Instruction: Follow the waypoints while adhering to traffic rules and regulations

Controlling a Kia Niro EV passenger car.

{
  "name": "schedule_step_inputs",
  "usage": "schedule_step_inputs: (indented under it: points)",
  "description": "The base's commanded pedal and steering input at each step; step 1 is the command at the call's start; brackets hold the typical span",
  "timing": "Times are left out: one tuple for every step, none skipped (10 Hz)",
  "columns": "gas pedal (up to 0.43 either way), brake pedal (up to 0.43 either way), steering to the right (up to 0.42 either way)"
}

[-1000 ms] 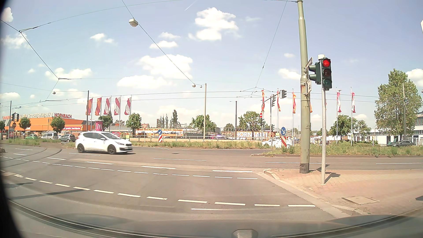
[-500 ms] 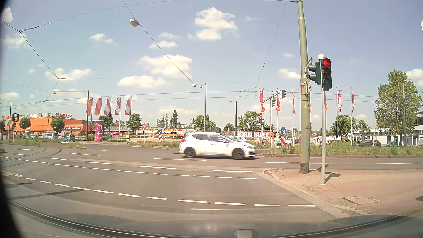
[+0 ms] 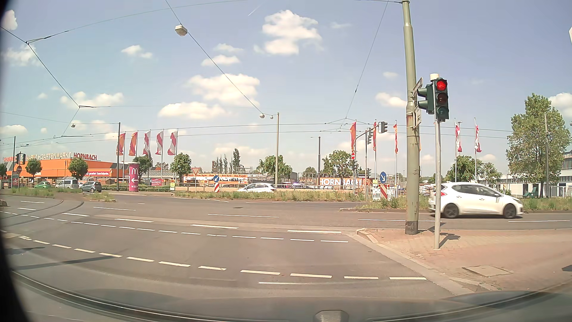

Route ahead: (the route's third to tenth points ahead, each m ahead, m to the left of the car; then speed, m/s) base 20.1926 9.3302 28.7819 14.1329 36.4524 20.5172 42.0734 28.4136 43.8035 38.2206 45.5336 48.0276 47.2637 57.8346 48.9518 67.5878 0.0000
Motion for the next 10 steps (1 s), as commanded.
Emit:
schedule_step_inputs:
  points:
    - [0.000,0.348,-0.049]
    - [0.000,0.348,-0.048]
    - [0.000,0.348,-0.048]
    - [0.000,0.348,-0.048]
    - [0.000,0.348,-0.048]
    - [0.000,0.348,-0.049]
    - [0.000,0.348,-0.048]
    - [0.000,0.348,-0.048]
    - [0.000,0.354,-0.048]
    - [0.000,0.348,-0.048]
